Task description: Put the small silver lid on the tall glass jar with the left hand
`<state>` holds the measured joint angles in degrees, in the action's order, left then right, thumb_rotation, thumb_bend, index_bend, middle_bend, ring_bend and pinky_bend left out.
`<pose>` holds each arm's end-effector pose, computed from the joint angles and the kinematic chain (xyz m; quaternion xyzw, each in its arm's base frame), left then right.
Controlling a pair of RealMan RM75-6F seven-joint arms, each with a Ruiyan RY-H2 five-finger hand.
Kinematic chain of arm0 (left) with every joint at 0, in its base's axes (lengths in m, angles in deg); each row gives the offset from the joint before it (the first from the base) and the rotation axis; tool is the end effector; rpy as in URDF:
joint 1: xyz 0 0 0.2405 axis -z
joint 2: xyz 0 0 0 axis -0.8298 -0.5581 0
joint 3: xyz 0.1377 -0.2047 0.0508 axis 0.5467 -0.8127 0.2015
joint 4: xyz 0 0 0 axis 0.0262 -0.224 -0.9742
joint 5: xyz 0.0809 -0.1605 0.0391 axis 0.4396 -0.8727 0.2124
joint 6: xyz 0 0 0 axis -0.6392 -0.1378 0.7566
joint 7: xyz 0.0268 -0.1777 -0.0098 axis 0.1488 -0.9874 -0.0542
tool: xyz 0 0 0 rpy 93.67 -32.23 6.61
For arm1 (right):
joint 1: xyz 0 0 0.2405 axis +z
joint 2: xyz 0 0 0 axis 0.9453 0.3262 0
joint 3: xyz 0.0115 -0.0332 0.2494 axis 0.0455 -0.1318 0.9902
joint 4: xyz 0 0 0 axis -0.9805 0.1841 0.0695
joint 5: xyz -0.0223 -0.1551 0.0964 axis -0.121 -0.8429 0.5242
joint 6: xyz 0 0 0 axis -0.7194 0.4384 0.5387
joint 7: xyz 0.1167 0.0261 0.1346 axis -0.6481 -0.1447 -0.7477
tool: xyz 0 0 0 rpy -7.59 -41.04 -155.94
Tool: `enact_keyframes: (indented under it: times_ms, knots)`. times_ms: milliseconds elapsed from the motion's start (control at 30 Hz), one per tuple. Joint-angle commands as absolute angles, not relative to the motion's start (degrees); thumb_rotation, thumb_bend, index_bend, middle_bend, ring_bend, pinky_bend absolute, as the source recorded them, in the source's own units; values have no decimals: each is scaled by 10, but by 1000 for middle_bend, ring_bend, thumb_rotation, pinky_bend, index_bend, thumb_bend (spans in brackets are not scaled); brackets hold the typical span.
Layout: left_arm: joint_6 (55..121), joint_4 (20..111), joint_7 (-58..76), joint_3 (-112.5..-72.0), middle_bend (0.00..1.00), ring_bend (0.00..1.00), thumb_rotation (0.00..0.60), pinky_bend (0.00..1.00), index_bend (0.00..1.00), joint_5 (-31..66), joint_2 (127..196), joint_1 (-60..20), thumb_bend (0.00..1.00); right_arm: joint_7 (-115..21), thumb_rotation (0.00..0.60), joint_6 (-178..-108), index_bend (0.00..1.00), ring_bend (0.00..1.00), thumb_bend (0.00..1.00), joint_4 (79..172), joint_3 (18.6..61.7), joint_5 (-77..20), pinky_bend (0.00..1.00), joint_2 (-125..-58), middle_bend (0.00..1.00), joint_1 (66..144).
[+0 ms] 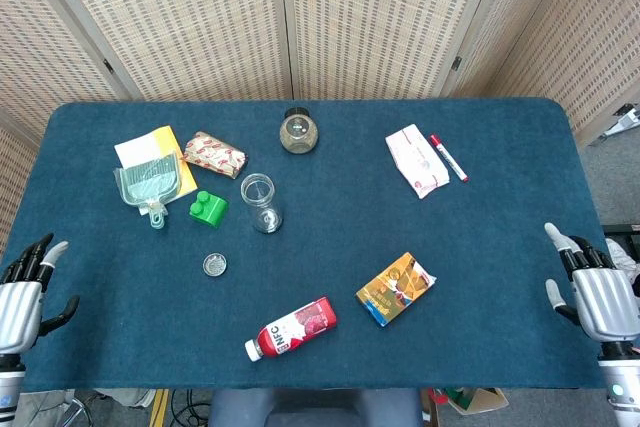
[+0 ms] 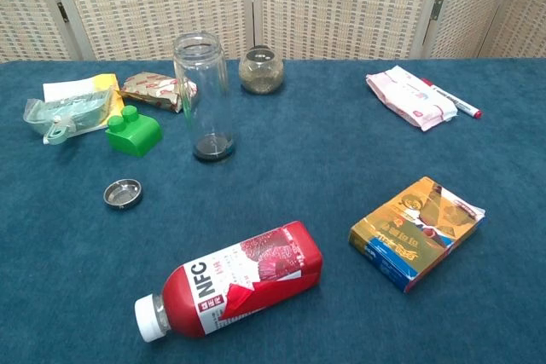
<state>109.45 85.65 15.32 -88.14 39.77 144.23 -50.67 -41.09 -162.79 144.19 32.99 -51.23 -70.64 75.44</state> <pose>-0.2962 0.2208 0.1793 -0.5923 -0.3618 -0.3693 0.6180 -0.2998 -0.2132 0.1855 0.6130 -0.3665 0.3540 0.6038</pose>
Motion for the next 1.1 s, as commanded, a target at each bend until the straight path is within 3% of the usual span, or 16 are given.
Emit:
enact_keyframes:
  times_ms: [33, 433, 867, 967, 1100]
  knots:
    - [1094, 858, 154, -881, 21, 86, 600, 154, 118, 398, 1443, -506, 330, -411, 600, -1629, 49, 137, 428, 1443, 330, -514, 290, -705, 199, 754]
    - [1084, 859, 126, -881, 21, 94, 600, 154, 126, 419, 1434, -492, 330, -409, 600, -1655, 49, 137, 428, 1450, 339, -519, 290, -690, 199, 748]
    - [976, 812, 26, -882, 111, 174, 600, 158, 215, 499, 1425, -384, 330, -396, 600, -1654, 49, 137, 428, 1467, 347, -516, 290, -676, 199, 752]
    - [946, 794, 8, -881, 178, 225, 600, 198, 246, 510, 1433, -355, 330, -394, 600, -1654, 49, 137, 428, 1468, 348, -515, 290, -676, 199, 753]
    - [914, 764, -5, -882, 299, 323, 600, 339, 301, 523, 1450, -317, 330, -392, 600, -1654, 49, 137, 428, 1470, 347, -513, 290, -674, 199, 752]
